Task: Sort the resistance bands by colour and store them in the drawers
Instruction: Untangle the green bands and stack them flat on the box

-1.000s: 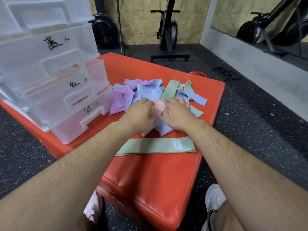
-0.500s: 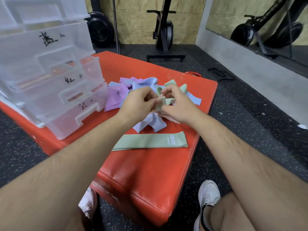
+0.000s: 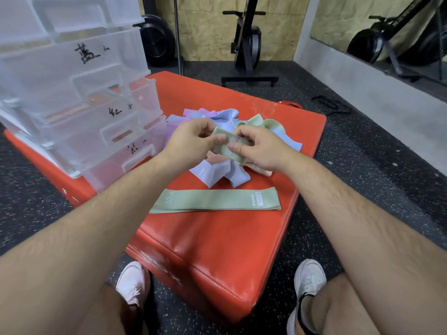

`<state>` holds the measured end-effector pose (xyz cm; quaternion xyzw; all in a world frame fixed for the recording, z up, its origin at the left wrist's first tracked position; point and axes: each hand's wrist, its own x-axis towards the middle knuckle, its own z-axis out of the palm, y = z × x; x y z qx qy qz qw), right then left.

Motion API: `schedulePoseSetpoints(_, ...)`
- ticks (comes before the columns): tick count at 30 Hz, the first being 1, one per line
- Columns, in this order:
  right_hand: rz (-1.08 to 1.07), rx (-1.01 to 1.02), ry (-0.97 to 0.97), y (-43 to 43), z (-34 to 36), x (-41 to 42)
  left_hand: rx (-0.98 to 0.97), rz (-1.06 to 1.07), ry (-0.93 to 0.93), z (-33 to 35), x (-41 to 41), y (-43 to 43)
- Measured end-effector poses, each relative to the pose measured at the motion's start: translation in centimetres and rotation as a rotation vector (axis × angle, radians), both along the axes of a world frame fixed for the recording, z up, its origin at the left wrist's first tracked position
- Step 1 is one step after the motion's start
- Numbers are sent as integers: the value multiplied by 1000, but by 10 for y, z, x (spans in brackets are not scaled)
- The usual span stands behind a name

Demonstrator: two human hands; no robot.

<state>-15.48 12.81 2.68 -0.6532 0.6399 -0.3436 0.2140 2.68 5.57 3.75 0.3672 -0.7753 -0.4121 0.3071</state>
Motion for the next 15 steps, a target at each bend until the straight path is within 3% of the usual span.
schedulePoseSetpoints(6, -49, 141, 60, -8, -16, -19, 12, 40, 20, -3, 18, -6)
schedulePoseSetpoints(15, -131, 179, 312, -23, -36, -32, 152, 134, 190, 0, 59, -20)
